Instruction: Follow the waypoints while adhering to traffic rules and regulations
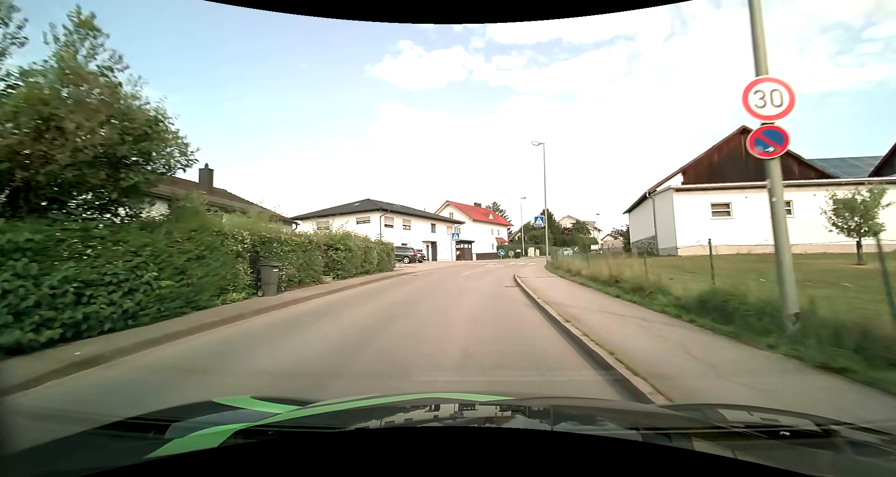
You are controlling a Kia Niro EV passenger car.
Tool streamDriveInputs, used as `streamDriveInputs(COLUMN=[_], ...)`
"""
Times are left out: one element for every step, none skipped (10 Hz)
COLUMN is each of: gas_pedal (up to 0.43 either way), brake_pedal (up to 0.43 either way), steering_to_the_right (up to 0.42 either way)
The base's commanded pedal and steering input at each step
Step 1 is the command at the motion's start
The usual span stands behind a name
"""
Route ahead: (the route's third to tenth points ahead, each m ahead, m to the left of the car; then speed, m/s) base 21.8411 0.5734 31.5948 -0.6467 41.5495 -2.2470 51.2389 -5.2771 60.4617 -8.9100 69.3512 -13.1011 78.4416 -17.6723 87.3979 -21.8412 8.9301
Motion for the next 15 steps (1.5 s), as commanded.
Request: streamDriveInputs(gas_pedal=[0.138, 0.138, 0.138, 0.150, 0.150, 0.150, 0.150, 0.150, 0.150, 0.150, 0.150, 0.150, 0.150, 0.150, 0.150], brake_pedal=[0.000, 0.000, 0.000, 0.000, 0.000, 0.000, 0.000, 0.000, 0.000, 0.000, 0.000, 0.000, 0.000, 0.000, 0.000], steering_to_the_right=[0.003, 0.004, 0.006, 0.007, 0.009, 0.010, 0.011, 0.014, 0.016, 0.018, 0.019, 0.019, 0.019, 0.020, 0.020])
